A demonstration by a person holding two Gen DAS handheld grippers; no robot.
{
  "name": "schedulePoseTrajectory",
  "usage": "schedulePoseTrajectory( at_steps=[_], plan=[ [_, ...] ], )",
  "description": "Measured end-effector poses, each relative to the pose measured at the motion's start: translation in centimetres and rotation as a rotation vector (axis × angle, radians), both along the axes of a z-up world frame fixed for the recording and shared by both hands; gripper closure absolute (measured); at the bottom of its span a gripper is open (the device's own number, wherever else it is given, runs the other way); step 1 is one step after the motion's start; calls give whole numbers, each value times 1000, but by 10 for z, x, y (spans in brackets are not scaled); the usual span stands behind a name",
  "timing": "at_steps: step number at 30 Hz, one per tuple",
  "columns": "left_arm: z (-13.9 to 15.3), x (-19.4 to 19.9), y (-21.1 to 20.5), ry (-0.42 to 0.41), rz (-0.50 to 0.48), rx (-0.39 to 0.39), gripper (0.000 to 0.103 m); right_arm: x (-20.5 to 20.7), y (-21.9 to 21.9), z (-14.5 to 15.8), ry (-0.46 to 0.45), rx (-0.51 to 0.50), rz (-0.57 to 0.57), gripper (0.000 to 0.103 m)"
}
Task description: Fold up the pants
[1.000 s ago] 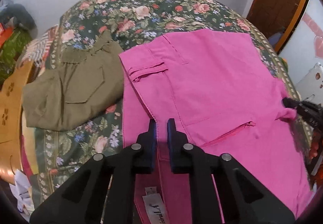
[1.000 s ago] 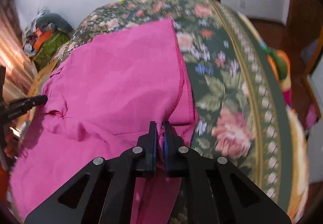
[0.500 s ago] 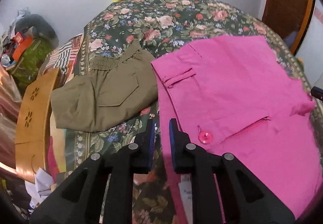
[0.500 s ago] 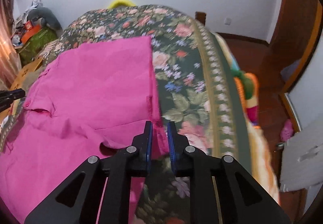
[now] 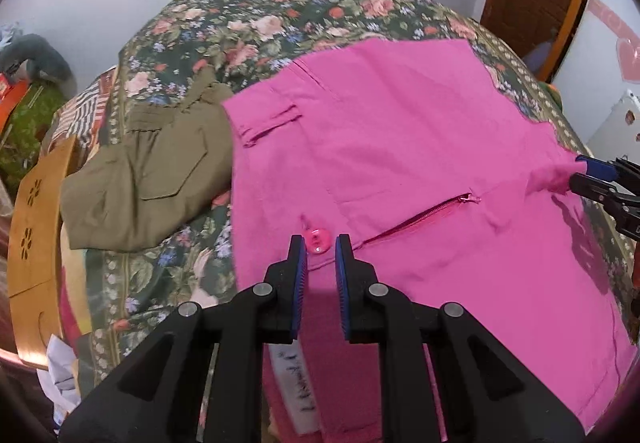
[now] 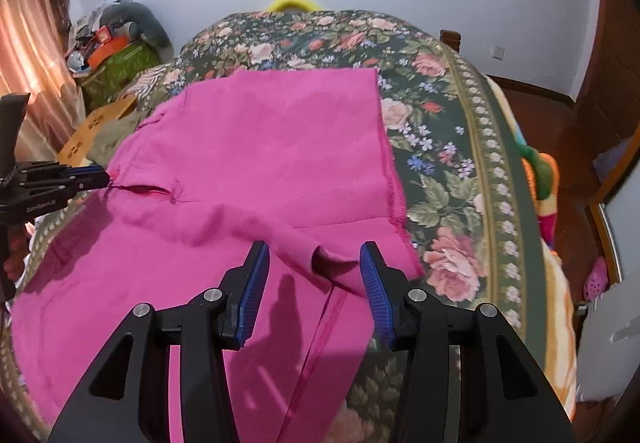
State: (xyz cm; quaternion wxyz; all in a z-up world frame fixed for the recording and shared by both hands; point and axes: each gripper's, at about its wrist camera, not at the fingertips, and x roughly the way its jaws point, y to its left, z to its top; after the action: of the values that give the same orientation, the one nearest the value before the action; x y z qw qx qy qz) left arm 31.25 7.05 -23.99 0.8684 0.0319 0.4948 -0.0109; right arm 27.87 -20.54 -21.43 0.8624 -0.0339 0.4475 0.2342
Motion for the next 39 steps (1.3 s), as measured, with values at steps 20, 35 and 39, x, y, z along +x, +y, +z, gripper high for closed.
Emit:
schedulePoseTrajectory(
  at_steps=[20,35,39],
  plan=[
    [-18,7,2,-22,27,65,72,45,-19,-40,106,9,-128,103],
    [36,1,57,-134,123,-4,37,30,-24,44,-18,55,-85,60],
    [44,25,70,-153,135,-26,35,52,-11,55,-49,79,-75,51]
  ],
)
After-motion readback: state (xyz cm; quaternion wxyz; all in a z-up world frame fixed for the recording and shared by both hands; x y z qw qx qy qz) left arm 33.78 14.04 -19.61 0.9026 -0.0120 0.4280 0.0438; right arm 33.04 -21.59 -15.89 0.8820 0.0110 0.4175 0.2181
